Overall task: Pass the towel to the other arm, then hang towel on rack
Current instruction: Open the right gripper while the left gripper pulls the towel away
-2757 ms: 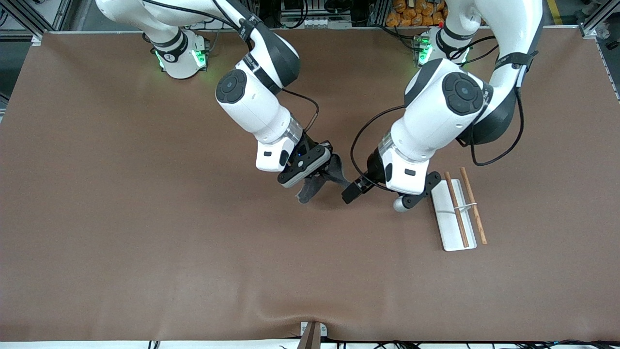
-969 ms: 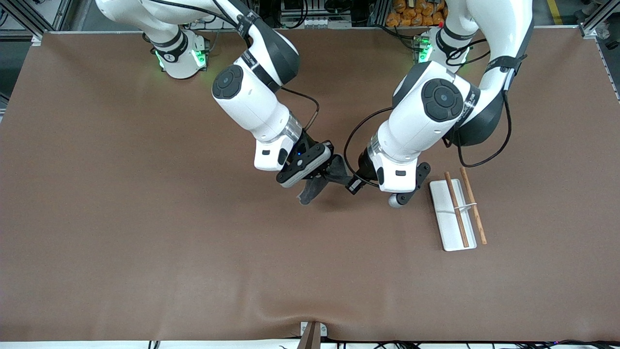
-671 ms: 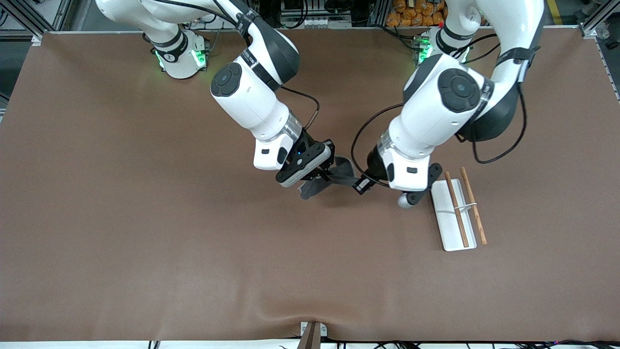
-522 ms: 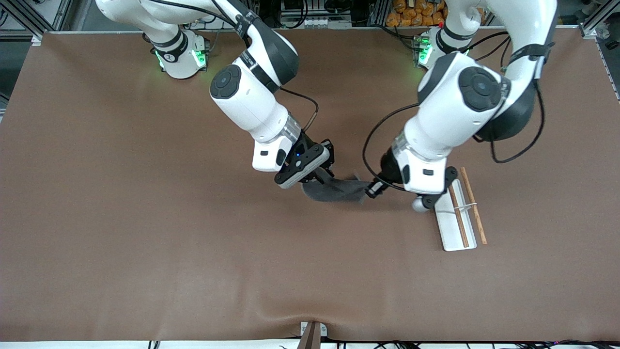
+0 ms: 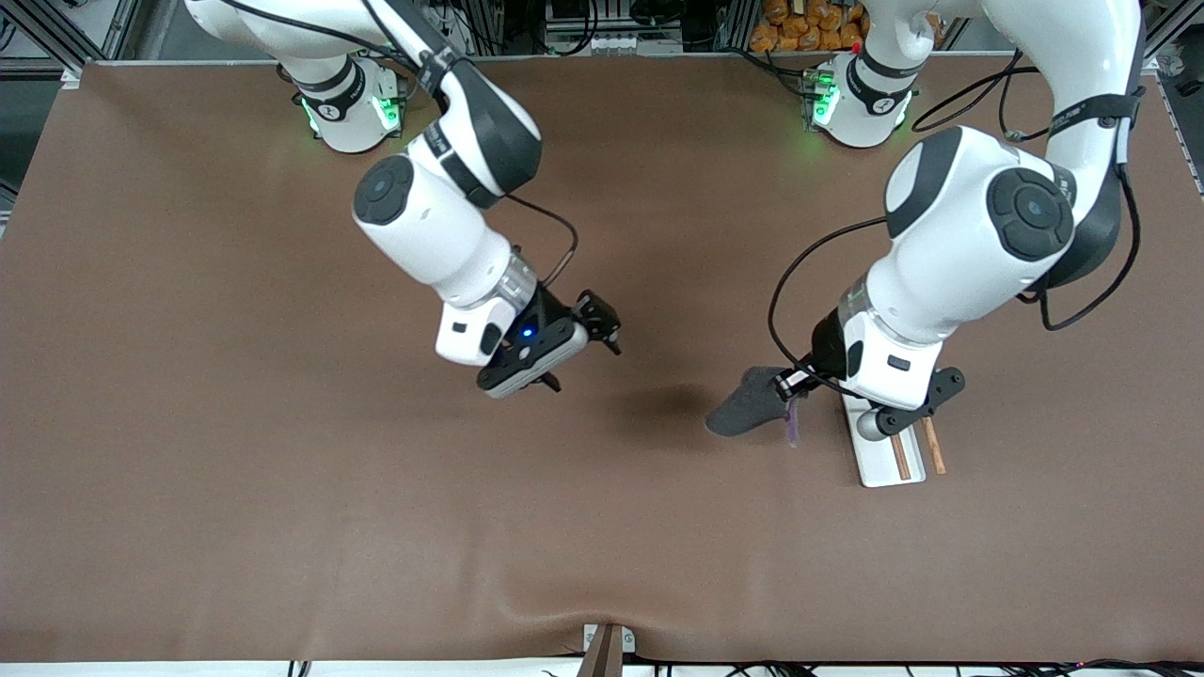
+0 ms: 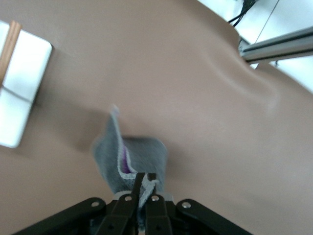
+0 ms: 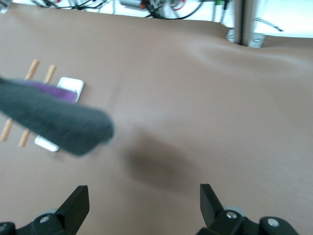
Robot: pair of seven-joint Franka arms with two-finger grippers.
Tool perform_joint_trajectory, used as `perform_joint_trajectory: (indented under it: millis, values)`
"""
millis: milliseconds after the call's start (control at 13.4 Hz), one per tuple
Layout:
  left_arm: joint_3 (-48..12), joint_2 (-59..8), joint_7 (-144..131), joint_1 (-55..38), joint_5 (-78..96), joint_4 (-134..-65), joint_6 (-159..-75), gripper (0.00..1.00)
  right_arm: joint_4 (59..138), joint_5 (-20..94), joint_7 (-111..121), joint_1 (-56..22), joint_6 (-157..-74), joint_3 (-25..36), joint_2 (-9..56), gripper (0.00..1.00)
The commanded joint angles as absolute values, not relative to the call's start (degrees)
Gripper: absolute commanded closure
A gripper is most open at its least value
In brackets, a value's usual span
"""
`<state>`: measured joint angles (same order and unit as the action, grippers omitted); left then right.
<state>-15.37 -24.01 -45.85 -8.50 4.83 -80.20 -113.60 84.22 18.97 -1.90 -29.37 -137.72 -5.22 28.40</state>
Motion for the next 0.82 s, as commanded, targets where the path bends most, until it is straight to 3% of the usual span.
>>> perform_joint_trajectory:
  millis: [0, 298, 447, 745]
  values:
    - [-15.6, -24.2, -36.2, -5.5, 3.7, -81.8, -111.7, 1.0, 88.9, 18.1, -2.6, -24.2, -135.5, -6.0, 24.5, 0.0]
    - [-15.6, -24.1, -20.6, -0.6, 3.6, -86.5, -111.7, 1.0, 88.9, 18.0, -2.6, -17.2, -127.1, -4.8, 24.3, 0.0]
    - [-15.6, -23.6, -16.5, 1.5, 3.4, -87.7, -111.6, 1.0, 88.5, 17.2, -2.3, -15.1, -121.0, -1.4, 23.9, 0.0]
    - [-15.6, -23.5, -7.4, 6.0, 3.3, -88.2, -109.4, 1.0, 88.2, 5.4, -2.6, -14.3, -107.9, 2.5, 20.3, 0.0]
